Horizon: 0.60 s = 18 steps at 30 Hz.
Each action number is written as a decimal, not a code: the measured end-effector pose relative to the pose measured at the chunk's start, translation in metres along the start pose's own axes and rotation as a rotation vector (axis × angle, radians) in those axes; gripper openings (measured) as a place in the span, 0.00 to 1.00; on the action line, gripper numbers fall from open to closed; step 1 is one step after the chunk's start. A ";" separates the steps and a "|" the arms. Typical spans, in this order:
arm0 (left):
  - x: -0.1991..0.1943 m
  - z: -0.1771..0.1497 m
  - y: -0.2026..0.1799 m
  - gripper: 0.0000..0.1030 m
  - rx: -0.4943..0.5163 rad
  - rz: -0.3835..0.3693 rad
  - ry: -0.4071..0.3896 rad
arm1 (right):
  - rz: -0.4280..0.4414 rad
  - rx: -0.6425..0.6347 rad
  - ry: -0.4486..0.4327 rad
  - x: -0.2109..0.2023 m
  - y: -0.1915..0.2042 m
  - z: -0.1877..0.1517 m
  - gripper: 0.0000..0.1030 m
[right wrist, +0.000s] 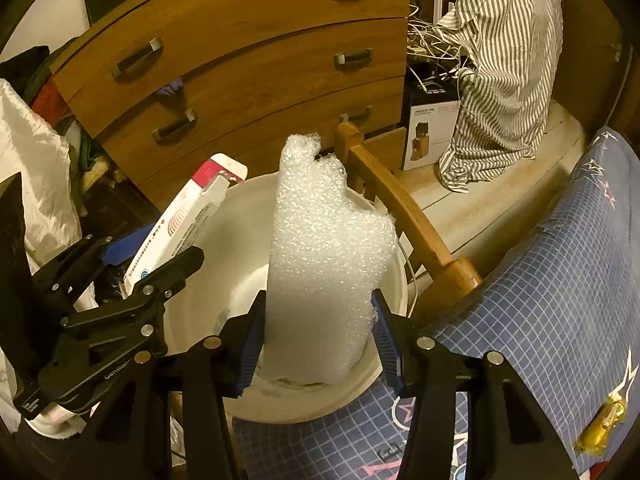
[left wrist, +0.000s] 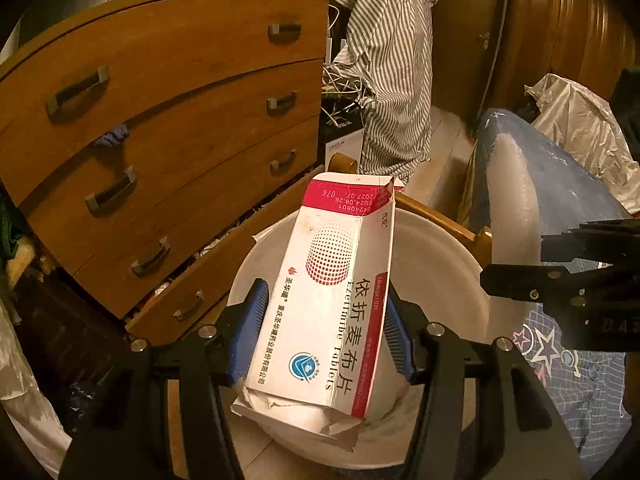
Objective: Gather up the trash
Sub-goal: 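Open both tools to drop the box and foam into the bucket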
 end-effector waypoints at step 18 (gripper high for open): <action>0.006 -0.005 0.016 0.72 -0.038 0.031 -0.011 | 0.041 0.038 -0.061 -0.011 -0.019 -0.005 0.76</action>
Point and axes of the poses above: each gripper's, at about its wrist camera, not at the fingertips, and x roughly the way its jaws point, y to its left, z to its top, the point moved 6 cm from there along x, roughly the way its jaws point, and after that the axes turned 7 degrees about x, right-handed, at the moved point
